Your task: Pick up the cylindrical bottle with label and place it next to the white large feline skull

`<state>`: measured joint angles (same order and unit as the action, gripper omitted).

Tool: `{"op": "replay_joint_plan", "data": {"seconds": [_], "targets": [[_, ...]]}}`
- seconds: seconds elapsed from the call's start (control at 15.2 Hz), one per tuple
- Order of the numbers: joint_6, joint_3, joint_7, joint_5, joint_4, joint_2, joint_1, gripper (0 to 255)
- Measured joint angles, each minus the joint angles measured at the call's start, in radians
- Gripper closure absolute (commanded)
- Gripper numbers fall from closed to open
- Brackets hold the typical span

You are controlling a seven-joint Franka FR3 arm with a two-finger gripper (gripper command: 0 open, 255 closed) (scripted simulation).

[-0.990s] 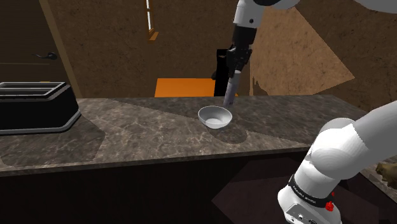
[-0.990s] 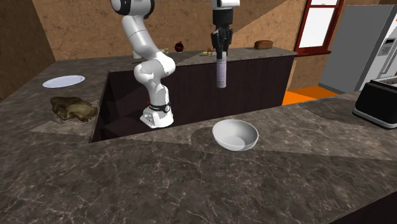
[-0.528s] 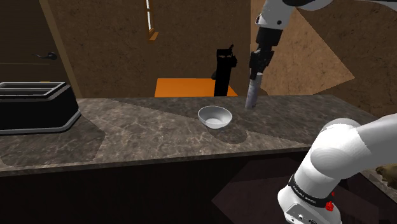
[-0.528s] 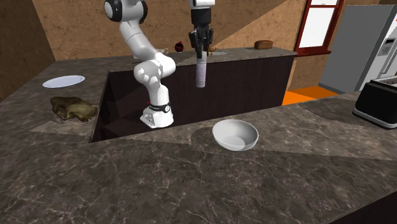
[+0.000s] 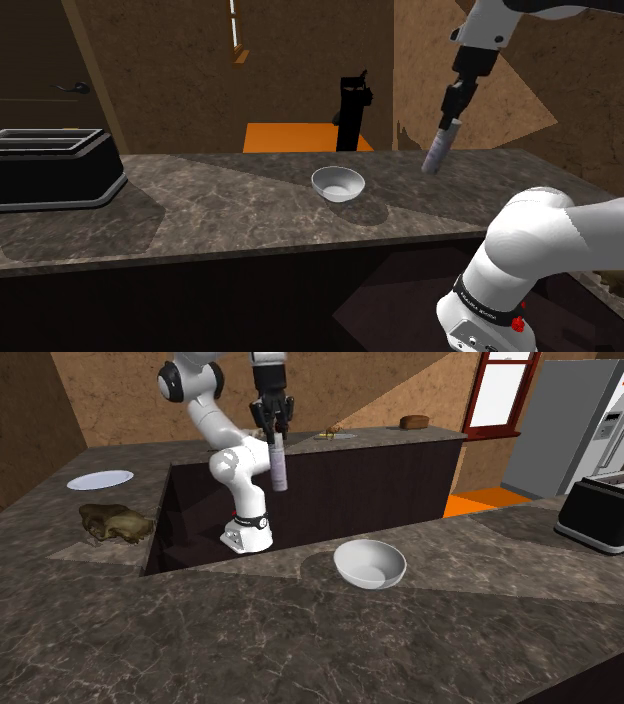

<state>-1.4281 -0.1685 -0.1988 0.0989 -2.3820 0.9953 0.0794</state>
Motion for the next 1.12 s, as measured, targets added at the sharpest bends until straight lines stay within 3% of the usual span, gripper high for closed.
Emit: {"op": "replay_joint_plan", "data": {"seconds": [0.4, 1.12], "targets": [[0.096, -0.106, -0.116, 0.108, -0.028, 0.134, 0.049, 255], [0.27, -0.3, -0.349, 0.337, 0.054, 0.275, 0.112, 255]]}}
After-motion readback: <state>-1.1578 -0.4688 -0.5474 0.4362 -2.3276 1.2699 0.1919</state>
